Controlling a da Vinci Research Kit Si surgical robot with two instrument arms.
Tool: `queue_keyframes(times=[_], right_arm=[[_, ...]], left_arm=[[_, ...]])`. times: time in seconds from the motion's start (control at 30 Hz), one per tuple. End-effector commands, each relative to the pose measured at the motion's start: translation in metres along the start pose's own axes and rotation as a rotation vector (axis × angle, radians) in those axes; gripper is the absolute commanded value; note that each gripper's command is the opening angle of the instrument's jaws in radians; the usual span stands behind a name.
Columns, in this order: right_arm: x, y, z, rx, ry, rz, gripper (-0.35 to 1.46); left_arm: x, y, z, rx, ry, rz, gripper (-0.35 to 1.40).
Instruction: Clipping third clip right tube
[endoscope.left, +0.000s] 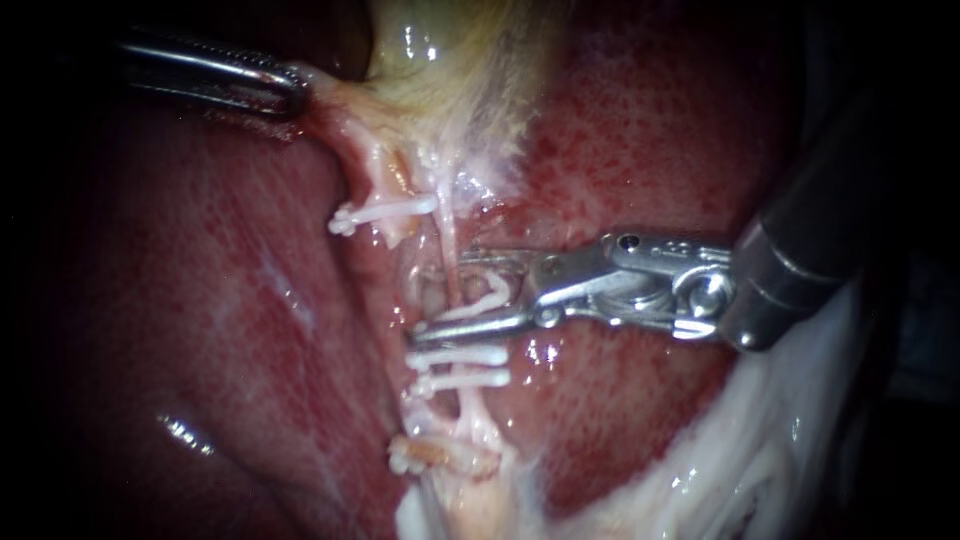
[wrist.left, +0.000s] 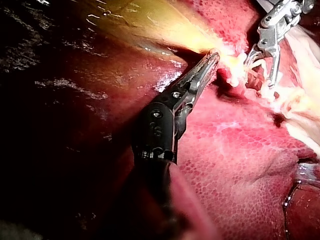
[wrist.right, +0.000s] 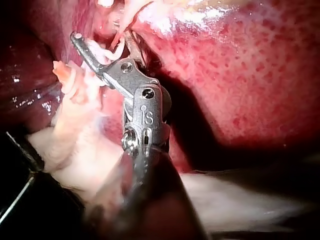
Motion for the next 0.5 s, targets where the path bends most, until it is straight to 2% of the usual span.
queue_keyframes(times=[0.03,0.17,0.33,0.5], right_arm=[[0.0008,-0.0003,-0.0001,0.012,0.028,0.015,0.49],[0.0030,-0.0014,-0.0004,0.042,0.086,0.041,0.49],[0.0042,-0.0026,-0.0010,0.050,0.090,0.053,0.46],[0.0041,-0.0026,-0.0014,0.054,0.089,0.083,0.39]], left_arm=[[0.0000,0.0000,0.0000,0.000,0.000,0.000,-0.35],[0.0000,0.0000,0.0000,0.000,0.000,0.000,-0.35],[0.0000,0.0000,0.0000,0.000,0.000,0.000,-0.35],[0.0000,0.0000,0.0000,0.000,0.000,0.000,-0.35]])
